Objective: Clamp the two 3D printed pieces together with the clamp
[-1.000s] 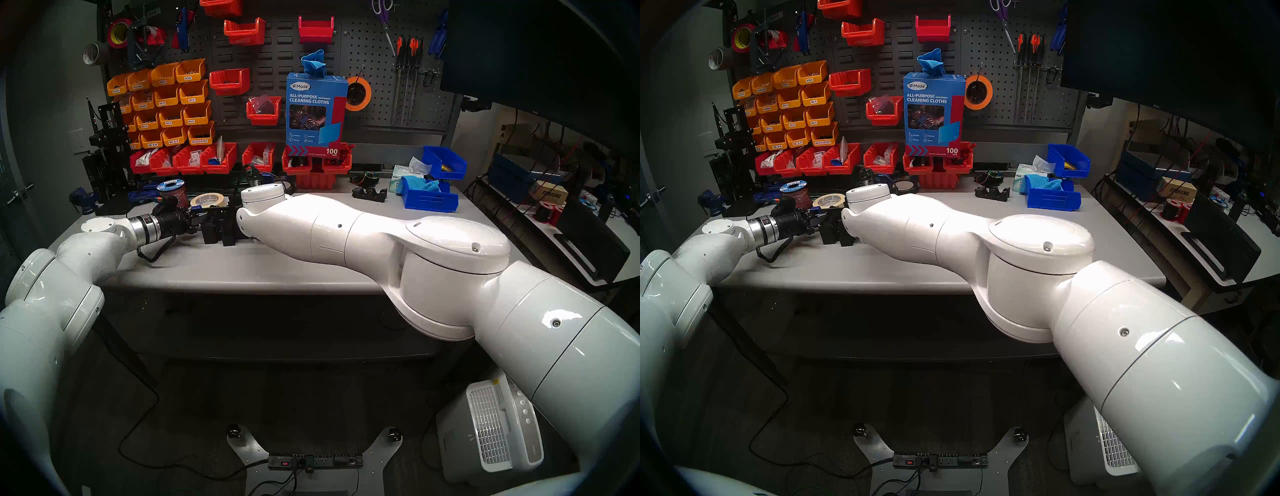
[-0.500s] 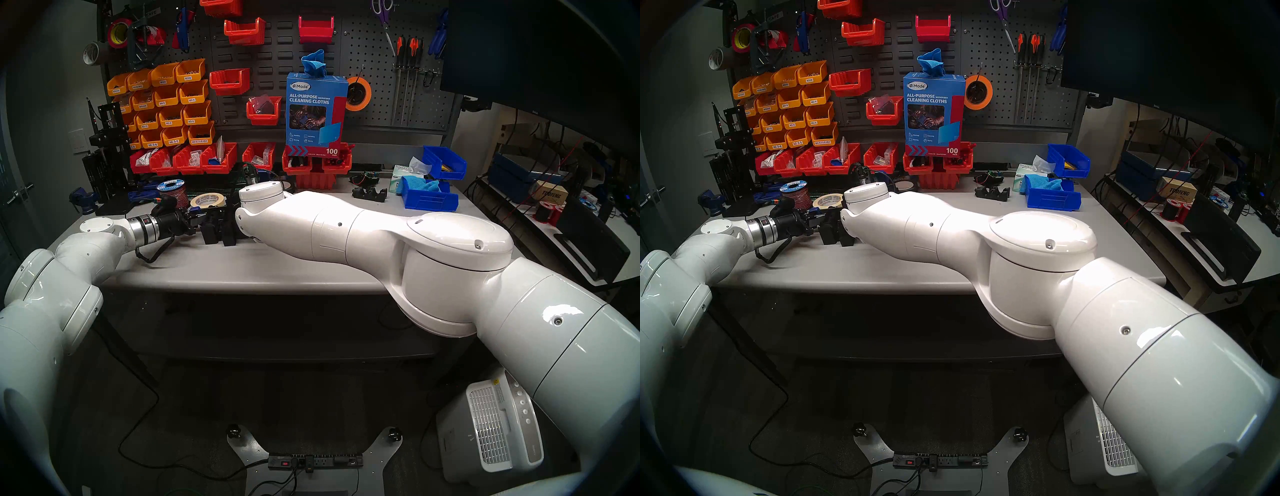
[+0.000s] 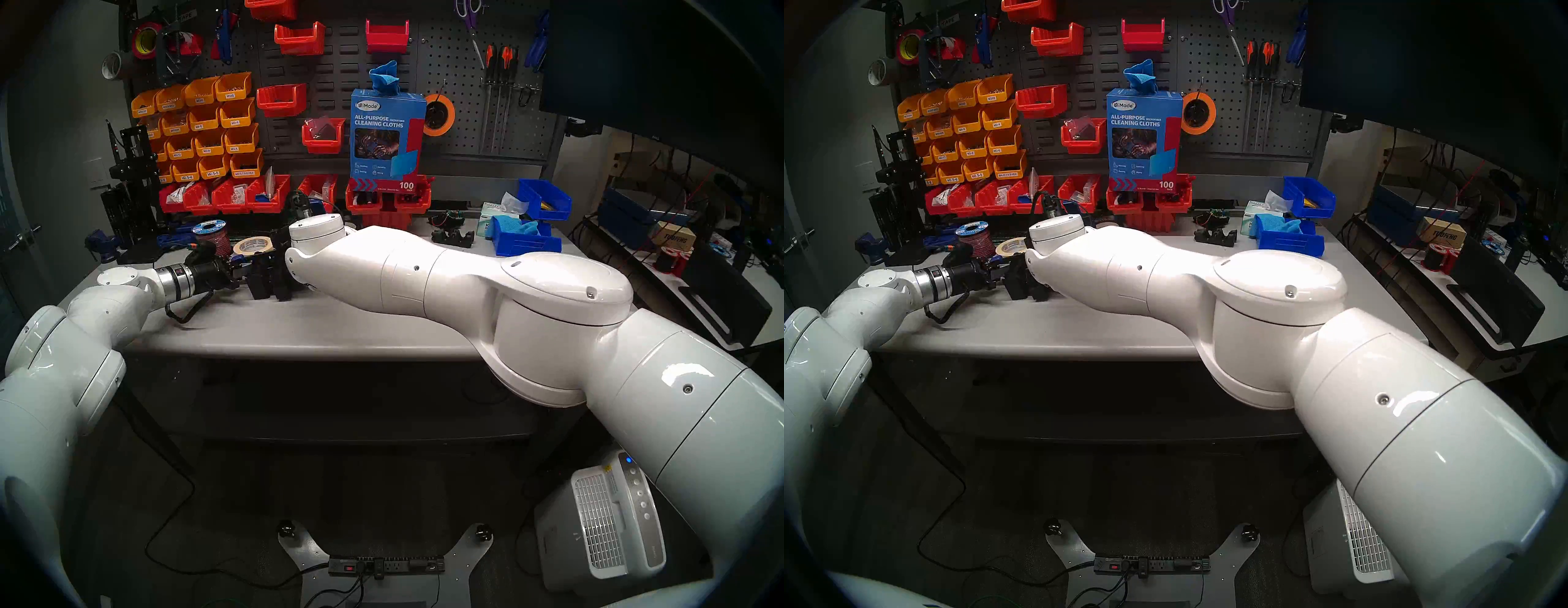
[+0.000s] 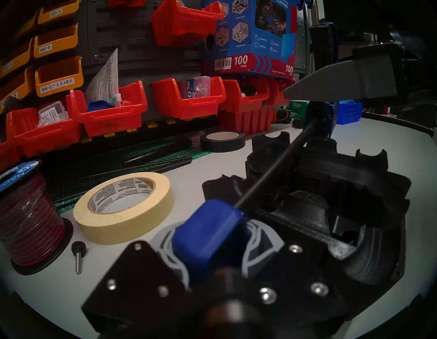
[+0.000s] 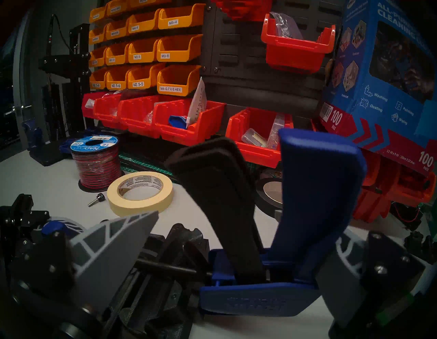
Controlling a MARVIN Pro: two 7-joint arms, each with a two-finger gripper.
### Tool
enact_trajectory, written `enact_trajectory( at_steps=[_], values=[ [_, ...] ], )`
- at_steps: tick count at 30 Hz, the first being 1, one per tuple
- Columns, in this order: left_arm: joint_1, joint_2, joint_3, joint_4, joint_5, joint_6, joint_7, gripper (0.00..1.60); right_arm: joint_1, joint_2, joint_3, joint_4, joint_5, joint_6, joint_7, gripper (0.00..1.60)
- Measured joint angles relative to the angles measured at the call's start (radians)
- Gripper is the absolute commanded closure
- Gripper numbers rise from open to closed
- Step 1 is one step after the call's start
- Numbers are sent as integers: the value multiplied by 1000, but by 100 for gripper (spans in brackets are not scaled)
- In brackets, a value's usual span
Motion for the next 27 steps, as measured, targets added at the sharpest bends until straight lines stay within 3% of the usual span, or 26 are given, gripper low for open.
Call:
enact_trajectory(
  at_steps=[27],
  values=[
    [-7,4,-1,-20,14,-12,-18,160,-67,52,3,-30,5,-63,5,0]
  ],
)
